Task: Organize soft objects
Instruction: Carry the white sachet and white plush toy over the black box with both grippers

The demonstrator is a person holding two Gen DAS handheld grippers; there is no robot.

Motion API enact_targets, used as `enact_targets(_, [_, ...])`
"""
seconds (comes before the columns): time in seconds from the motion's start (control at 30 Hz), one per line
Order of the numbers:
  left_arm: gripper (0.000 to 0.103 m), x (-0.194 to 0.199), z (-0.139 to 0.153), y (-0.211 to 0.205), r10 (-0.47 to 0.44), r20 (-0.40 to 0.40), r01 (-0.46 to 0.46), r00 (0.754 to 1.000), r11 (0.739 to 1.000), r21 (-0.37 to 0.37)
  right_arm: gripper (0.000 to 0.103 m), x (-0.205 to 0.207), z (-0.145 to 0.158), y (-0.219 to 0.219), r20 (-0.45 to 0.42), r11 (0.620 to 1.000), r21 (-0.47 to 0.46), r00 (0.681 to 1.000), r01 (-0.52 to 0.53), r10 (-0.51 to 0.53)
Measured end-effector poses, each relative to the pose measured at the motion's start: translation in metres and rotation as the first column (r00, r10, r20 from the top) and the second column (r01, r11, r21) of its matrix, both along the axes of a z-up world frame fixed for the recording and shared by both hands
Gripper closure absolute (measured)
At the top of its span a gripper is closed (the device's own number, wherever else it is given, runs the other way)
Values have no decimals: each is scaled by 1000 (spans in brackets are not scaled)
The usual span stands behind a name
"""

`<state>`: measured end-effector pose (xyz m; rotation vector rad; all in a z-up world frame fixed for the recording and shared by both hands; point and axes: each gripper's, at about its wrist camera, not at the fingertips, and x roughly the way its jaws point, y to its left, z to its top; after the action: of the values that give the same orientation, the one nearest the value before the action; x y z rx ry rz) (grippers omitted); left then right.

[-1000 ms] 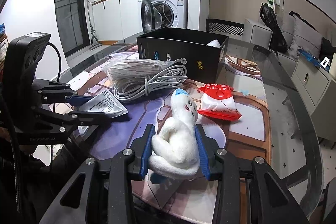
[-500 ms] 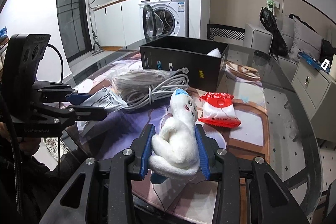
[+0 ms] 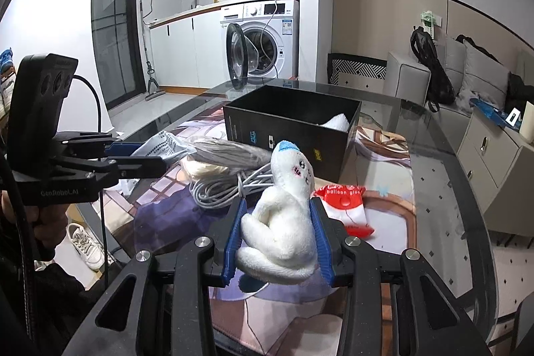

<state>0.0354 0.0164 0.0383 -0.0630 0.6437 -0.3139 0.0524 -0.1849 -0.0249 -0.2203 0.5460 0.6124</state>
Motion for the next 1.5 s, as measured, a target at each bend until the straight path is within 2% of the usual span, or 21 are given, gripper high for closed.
enact_targets(0.2, [73, 9, 13, 4, 26, 26, -26, 999, 999, -21, 64, 3, 12, -3, 21, 1000, 27, 1000, 7, -7])
enact_targets(0.8, [72, 46, 21, 17, 83, 34, -82, 996, 995, -53, 64, 31, 29, 4, 42, 998, 54, 999, 24, -26])
enact_targets(1.2, [72, 82, 28, 16, 127, 49, -123, 991, 989, -77, 64, 78, 42, 25, 16, 998, 68, 1000, 18, -19])
enact_targets(1.5, [72, 115, 32, 12, 141, 48, -138, 989, 989, -60, 64, 113, 53, 34, 31, 997, 68, 999, 23, -25])
